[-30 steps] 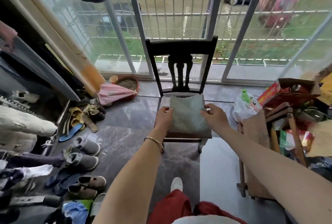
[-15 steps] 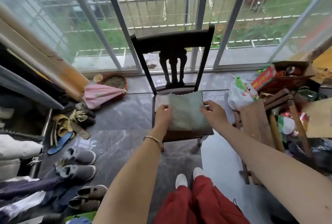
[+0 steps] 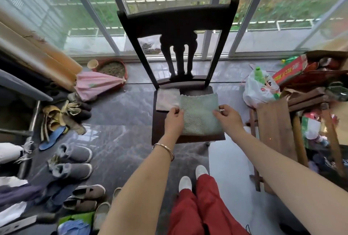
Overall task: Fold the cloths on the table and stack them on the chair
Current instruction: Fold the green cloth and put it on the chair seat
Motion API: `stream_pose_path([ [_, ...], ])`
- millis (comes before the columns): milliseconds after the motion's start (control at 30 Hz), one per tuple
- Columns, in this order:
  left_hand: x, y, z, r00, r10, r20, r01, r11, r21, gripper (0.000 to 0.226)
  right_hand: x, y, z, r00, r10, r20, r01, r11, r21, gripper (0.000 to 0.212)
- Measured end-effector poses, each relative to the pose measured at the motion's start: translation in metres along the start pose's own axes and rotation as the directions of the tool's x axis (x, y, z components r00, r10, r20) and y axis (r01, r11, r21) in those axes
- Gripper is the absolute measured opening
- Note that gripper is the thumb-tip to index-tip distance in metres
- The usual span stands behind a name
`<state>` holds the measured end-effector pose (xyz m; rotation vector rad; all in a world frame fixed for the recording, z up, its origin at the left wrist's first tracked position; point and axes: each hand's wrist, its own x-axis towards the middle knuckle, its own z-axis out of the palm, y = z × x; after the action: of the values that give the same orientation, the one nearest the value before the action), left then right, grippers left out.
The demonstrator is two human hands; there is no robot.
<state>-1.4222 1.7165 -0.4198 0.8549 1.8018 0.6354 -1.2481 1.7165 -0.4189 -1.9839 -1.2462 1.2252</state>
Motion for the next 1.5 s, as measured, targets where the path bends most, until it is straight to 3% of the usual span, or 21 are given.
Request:
stream_pose_path([
  [500, 0.101, -0.053, 0.058, 0.995, -0.095, 0.023, 0.095, 0.994, -0.044, 0.025, 0.092, 0.066, 0.035, 0.994, 0.105, 0.041, -0.103, 0.994, -0.035, 0.02],
  [1167, 0.186, -0.142, 0.132, 0.978, -0.192, 0.077, 0.182, 0.975, 0.126, 0.024, 0.181, 0.175, 0.082, 0.973, 0.219, 0.073, -0.202, 0.961, -0.191, 0.014],
  [1333, 0.195, -0.16, 0.138, 0.977, -0.19, 0.101, 0.166, 0.965, 0.205, 0.012, 0.19, 0.198, 0.089, 0.96, 0.275, 0.053, -0.263, 0.95, -0.166, 0.017],
  [1500, 0.197, -0.168, 0.142, 0.975, -0.202, 0.086, 0.181, 0.961, 0.211, 0.019, 0.192, 0.21, 0.092, 0.956, 0.289, 0.059, -0.275, 0.946, -0.171, 0.018],
])
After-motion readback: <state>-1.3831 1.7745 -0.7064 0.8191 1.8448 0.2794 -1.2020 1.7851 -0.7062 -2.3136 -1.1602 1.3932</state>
